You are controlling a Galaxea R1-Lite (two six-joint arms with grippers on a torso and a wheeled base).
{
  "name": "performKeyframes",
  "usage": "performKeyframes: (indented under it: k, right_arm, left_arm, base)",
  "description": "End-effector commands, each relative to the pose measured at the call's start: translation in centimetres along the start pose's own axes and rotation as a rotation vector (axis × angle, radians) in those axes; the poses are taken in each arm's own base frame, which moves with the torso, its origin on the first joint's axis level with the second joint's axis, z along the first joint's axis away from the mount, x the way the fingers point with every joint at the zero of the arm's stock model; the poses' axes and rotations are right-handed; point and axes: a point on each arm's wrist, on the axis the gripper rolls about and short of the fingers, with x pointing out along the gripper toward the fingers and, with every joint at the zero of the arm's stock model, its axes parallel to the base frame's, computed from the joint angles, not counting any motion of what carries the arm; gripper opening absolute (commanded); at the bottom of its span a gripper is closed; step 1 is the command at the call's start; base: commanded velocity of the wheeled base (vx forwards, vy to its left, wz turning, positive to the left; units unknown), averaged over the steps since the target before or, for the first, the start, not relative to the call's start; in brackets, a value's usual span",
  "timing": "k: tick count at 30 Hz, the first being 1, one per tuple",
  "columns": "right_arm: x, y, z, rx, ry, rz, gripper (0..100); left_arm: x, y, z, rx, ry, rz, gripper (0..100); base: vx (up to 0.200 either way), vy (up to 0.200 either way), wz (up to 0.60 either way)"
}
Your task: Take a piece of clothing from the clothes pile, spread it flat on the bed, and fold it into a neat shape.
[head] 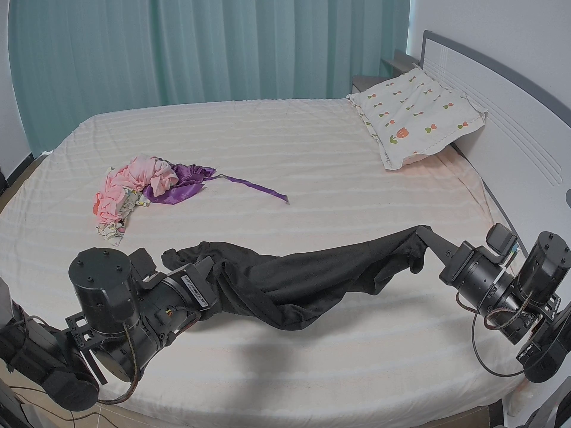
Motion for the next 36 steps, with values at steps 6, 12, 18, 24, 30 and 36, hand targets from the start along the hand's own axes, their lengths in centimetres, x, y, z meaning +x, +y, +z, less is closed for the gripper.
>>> performKeyframes:
  k: [6,12,18,24,30,36]
  right_arm:
    - [0.1,-0.2,-0.2,0.0,0.008,-0.006,0]
    - [0.1,-0.1,-0.2,0.0,0.008,-0.006,0]
    - [-0.1,0.1,-0.1,0.001,0.003,0.008,0]
    - [-0.5,0.4,0.0,-0.007,-0.001,0.019,0]
    - [-1.1,1.3,0.2,-0.024,-0.005,0.059,0]
    - [-3.0,3.5,1.8,-0.06,-0.072,0.16,0]
  left_arm:
    - [0.1,0.1,-0.1,0.0,0.005,0.002,0]
    - [0.1,0.0,-0.1,-0.004,0.002,0.002,0]
    - [0.0,0.0,0.0,-0.001,-0.003,0.0,0]
    - [-0.2,-0.2,0.3,0.005,-0.017,-0.002,0]
    - [-0.9,-0.5,1.2,0.007,-0.044,-0.021,0]
    - [-2.6,-1.0,3.0,0.031,-0.127,-0.044,0]
  base:
    - [0.0,0.0,0.0]
    - [-0.033,0.0,0.0]
    - [-0.2,0.0,0.0]
    - [-0.2,0.0,0.0]
    - [-0.2,0.0,0.0]
    - [-0.167,0.0,0.0]
